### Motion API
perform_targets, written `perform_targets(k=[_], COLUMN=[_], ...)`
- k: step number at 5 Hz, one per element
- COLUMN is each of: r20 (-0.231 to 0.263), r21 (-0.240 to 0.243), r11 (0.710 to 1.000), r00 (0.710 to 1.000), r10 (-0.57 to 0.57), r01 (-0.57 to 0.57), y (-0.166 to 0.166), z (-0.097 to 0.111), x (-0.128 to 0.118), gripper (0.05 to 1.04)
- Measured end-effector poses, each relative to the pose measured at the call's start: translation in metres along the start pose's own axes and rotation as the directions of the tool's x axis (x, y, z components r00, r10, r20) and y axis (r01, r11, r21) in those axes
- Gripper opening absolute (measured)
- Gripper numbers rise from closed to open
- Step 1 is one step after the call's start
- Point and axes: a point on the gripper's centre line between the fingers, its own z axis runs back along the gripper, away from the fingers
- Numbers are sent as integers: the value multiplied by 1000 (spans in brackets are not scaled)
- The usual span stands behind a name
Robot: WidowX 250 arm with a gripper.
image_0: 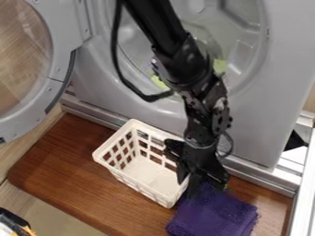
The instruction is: Move the white basket to the right on top of the blue cloth
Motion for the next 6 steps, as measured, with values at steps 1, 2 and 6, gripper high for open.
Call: perform_targets(k=[1,2,6], r20=[28,-23,32], r21=[29,67,31], r11=[999,996,999], r00=[999,998,999], r10=[34,65,42], r01=[-35,-63,-43], y=[12,11,-86], z=[17,22,66], x=[-2,-6,-1], gripper=[109,95,91])
